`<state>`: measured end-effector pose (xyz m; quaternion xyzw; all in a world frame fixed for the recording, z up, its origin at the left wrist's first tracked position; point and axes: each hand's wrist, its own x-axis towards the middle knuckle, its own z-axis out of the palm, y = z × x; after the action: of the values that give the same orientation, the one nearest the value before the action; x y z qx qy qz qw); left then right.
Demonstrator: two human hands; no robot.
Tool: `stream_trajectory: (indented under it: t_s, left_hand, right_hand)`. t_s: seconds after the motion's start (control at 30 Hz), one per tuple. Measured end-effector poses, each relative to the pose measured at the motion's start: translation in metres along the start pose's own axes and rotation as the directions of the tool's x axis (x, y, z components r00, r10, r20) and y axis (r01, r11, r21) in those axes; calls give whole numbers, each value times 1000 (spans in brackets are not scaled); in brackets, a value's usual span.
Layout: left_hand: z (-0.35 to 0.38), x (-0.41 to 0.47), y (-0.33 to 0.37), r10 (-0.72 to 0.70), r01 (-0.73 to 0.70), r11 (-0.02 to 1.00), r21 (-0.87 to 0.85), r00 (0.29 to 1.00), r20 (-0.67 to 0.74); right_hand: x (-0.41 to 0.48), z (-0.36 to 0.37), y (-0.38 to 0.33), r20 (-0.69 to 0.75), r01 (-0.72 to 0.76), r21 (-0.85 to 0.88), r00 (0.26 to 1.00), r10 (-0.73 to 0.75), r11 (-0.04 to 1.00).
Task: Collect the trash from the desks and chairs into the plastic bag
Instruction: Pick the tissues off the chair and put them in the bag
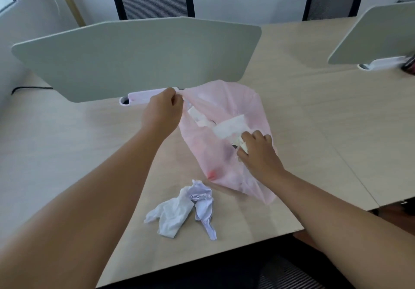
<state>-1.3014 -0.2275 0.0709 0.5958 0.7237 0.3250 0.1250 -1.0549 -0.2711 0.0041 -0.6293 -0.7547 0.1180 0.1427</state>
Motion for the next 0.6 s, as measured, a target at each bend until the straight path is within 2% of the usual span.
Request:
stream_trajectory:
  t_s: [0.07,0.2,0.3,0.37,0.4,0.5,0.6]
  left_hand:
    - [-1,-4,-7,0,0,1000,-8,1000,14]
    - [-4,-7,-17,-40,44,995,-88,998,44]
    - [-9,-6,-19,-27,33,993,-112,998,56]
    - [-13,-6,-22,1,3,996,-86,999,44]
    - [-15,-5,-24,10,-8,998,-63,999,38]
    - [-22,-6,-32,29,-29,999,-14,999,30]
    - [-25,-7,-39,19,-19,999,-32,1000,10]
  right_hand:
    - [6,2,-3,-21,10,16,1000,-10,1000]
    - [9,4,-28,28,225,194,972,-235,955]
    - [15,8,-50,207,294,233,916,-343,927]
    - [27,12,-54,340,247,147,897,-283,958]
    - [33,12,-52,352,213,98,906,-234,972]
    - [47,8,-40,267,147,-84,956,-119,986]
    - [49,11,-37,264,292,-282,939,-219,914]
